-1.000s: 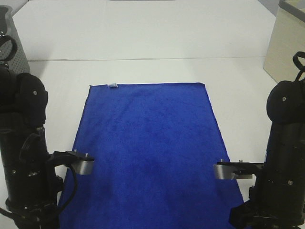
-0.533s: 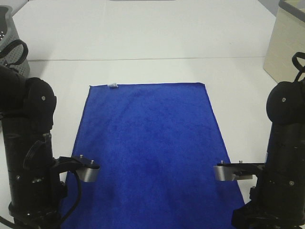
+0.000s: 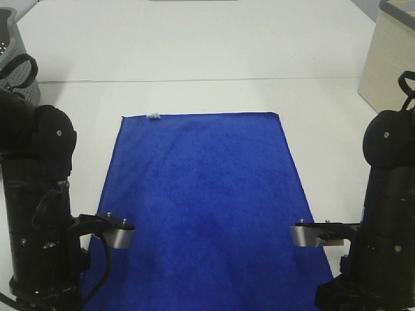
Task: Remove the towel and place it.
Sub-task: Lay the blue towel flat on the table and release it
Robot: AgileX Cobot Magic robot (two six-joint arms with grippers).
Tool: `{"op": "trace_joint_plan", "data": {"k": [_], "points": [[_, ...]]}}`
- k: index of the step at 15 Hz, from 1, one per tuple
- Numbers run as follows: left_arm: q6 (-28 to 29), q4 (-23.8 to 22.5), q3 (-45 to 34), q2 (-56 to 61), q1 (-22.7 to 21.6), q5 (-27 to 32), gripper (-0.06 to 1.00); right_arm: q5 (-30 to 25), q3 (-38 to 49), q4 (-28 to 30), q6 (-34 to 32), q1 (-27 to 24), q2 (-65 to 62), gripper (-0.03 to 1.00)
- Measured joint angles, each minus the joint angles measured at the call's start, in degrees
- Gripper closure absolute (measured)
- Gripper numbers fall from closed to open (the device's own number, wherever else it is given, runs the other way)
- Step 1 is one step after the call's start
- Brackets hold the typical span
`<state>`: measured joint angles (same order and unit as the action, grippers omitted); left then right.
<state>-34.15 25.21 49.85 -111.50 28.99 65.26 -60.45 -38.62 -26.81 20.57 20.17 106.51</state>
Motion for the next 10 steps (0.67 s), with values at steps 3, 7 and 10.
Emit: {"op": "trace_joint_plan", "data": {"k": [3,7,10], "points": [[0.06,1.26,0.00,0.00,0.00,0.00,0.94,-0.29,0.00,0.17,0.00,0.00,0.00,0.85],[0.29,3.09,0.00,0.00,0.00,0.11,0.94,-0.29,0.00,0.23,0.40,0.00,0.00,0.77],[1.03,3.27,0.00,0.00,0.00,0.11,0.83,-0.34,0.00,-0.63,1.03,0.00,0.00,0.71]]}}
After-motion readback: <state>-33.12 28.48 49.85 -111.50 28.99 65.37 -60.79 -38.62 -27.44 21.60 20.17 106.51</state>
